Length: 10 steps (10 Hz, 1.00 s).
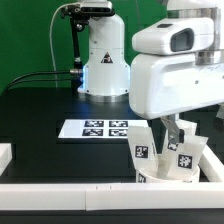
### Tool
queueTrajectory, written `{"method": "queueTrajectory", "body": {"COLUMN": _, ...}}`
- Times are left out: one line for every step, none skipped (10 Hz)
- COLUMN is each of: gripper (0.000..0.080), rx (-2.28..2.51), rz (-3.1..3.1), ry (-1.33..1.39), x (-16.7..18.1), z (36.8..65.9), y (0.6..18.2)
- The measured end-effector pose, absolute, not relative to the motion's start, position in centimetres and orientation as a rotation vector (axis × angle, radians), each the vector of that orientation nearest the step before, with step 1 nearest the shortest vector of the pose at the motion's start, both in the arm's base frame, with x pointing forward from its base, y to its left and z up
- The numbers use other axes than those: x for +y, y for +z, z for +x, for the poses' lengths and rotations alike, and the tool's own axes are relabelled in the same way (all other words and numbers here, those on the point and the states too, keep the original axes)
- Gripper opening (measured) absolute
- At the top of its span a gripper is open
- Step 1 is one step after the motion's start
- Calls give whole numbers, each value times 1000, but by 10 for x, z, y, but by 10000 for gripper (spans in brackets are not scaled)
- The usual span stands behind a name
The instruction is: Assemble stool
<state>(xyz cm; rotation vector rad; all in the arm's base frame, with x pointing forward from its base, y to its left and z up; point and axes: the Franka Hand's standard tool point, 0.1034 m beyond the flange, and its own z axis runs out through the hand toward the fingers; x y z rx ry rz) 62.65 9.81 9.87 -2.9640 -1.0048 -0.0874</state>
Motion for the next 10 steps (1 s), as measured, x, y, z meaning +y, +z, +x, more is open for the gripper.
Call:
{"method": "queueTrajectory", "body": {"gripper": 648, "rx": -1173, "rz": -2916, "ry": -75, "x": 98, "z": 624, "y": 95}}
{"method": "queueTrajectory", "body": {"gripper": 648, "rx": -1250, "rz": -2887, "ry": -58, "x": 94, "z": 623, "y": 88}}
{"method": "queueTrajectory", "body": {"gripper": 648, "rx": -1342, "rz": -2862, "ry": -54, "x": 96, "z": 622, "y": 81}}
{"method": "queueTrajectory", "body": {"gripper": 648, "rx": -1379, "rz": -2855, "ry": -74, "x": 102, "z": 619, "y": 73}}
{"method": "queueTrajectory", "body": {"gripper": 648, "rx": -1364, "rz": -2859, "ry": -53, "x": 93, "z": 613, "y": 67}}
{"method": "queueTrajectory", "body": {"gripper": 648, "rx": -1341, "rz": -2870, "ry": -51, "x": 85, "z": 614, "y": 66}}
{"method": "queueTrajectory", "body": {"gripper": 648, "rx": -1314, "rz": -2883, "ry": -50, "x": 83, "z": 614, "y": 66}}
{"method": "queueTrajectory", "body": {"gripper": 520, "rx": -1313, "rz": -2884, "ry": -50, "x": 83, "z": 614, "y": 66}}
{"method": "queueTrajectory", "body": {"gripper": 520, "rx": -1285, "rz": -2895, "ry": -51, "x": 83, "z": 614, "y": 66}}
{"method": "queueTrajectory", "body": {"gripper": 384, "rx": -1155, "rz": -2948, "ry": -52, "x": 83, "z": 614, "y": 66}}
